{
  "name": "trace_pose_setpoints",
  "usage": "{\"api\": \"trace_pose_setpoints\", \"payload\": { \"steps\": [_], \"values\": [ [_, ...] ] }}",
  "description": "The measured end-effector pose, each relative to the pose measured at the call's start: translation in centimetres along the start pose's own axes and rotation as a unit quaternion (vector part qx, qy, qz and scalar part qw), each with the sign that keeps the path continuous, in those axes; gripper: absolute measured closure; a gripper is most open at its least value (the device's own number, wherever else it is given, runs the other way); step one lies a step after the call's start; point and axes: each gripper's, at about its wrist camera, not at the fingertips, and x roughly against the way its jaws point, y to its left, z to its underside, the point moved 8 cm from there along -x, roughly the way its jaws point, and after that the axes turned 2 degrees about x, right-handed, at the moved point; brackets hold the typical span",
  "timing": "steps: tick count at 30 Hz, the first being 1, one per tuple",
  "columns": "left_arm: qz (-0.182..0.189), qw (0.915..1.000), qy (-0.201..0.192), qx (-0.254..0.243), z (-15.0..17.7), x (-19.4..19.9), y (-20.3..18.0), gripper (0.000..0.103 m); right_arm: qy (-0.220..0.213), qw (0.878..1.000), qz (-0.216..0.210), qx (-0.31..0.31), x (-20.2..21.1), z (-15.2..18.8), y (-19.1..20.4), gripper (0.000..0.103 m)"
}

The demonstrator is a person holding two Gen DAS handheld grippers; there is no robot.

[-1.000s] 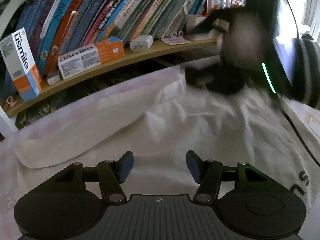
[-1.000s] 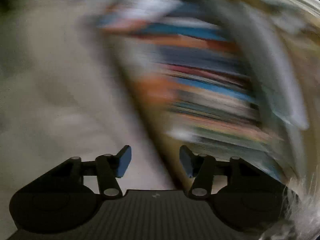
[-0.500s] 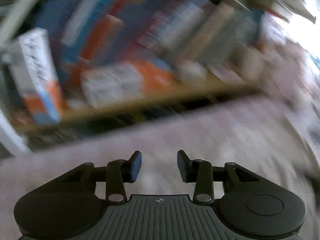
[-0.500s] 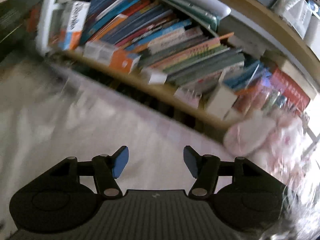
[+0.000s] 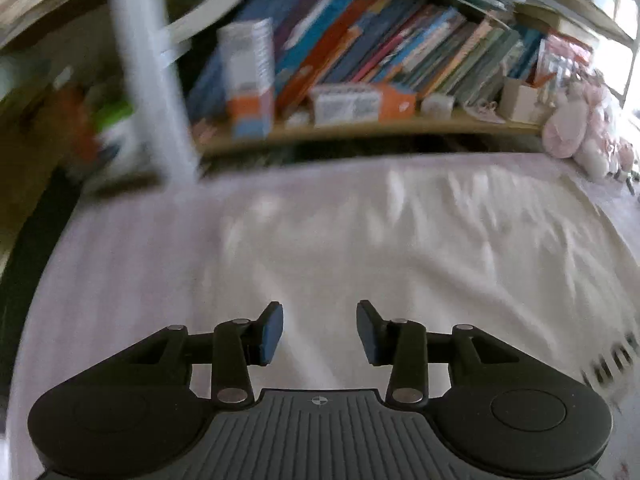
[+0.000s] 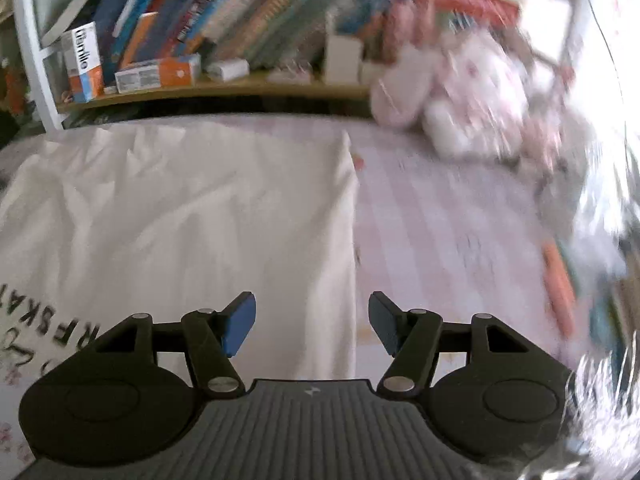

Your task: Fold clothes

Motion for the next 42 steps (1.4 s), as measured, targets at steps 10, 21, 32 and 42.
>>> {"api": "trace_pose_setpoints", "payload": {
  "steps": [10, 21, 32, 42],
  "values": [
    [-0.005, 0.9971, 0.008, 0.076, 6.2, 3.9, 4.3, 0.063, 0.049, 0.992, -0.042, -0.113, 2.2, 3.3, -2.9, 0.060],
    [-0.003, 0.9967, 0.047, 0.066, 6.2, 1.3, 6.0, 0.063, 0.073, 0.978, -0.084, -0.178, 1.2, 3.2, -3.9, 0.061],
    [0.065, 0.9894, -0.004, 0.130, 5.4, 2.8, 6.7, 0.103, 0.055, 0.977, -0.105, -0.177, 0.9, 1.9, -3.6, 0.098],
    [0.109, 0.9722, -0.013, 0.207, 12.4, 5.6, 8.9, 0.102, 0.068, 0.971, -0.103, -0.204, 3.5, 6.0, -5.6, 0.099]
  ]
}}
